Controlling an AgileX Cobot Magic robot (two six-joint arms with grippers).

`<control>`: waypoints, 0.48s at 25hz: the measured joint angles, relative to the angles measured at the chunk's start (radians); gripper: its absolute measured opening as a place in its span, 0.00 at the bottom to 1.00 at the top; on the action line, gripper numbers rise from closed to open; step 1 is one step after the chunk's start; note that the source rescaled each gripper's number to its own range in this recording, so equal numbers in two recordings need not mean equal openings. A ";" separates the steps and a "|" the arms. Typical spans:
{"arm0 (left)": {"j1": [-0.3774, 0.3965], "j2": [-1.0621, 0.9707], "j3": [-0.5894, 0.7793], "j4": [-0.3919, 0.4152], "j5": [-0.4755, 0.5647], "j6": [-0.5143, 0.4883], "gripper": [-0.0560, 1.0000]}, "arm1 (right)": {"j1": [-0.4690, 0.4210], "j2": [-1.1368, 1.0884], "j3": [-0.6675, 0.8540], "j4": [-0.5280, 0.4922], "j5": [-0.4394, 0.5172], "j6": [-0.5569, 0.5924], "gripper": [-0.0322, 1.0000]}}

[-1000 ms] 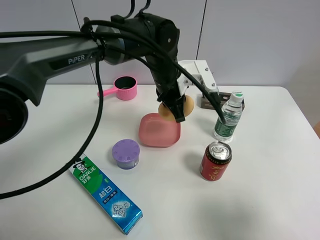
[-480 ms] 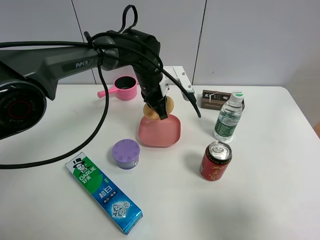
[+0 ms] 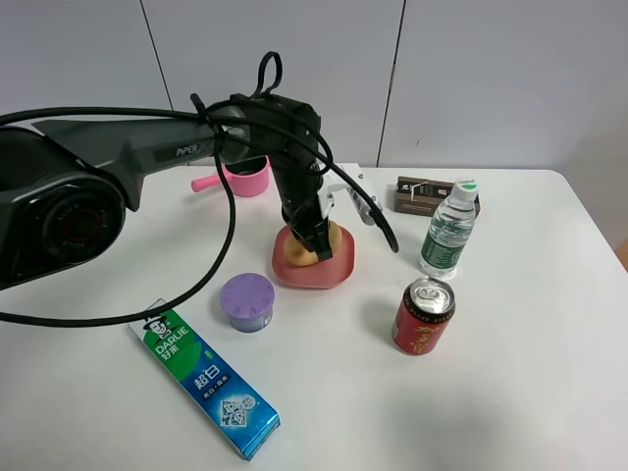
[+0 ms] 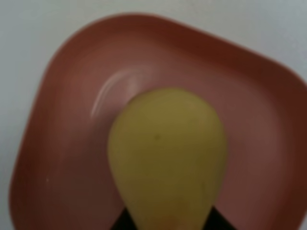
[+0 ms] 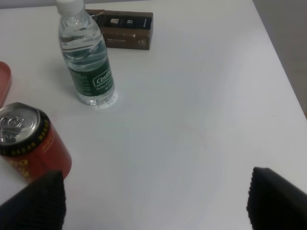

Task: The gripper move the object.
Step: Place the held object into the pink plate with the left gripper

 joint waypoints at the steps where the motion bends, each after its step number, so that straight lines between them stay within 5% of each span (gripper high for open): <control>1: 0.000 0.008 0.000 -0.001 -0.003 0.000 0.05 | 0.000 0.000 0.000 0.000 0.000 0.000 1.00; 7: 0.000 0.015 0.000 -0.010 -0.003 0.000 0.13 | 0.000 0.000 0.000 0.000 0.000 0.000 1.00; 12: 0.000 0.017 0.000 -0.011 0.010 0.000 0.69 | 0.000 0.000 0.000 0.000 0.000 0.000 1.00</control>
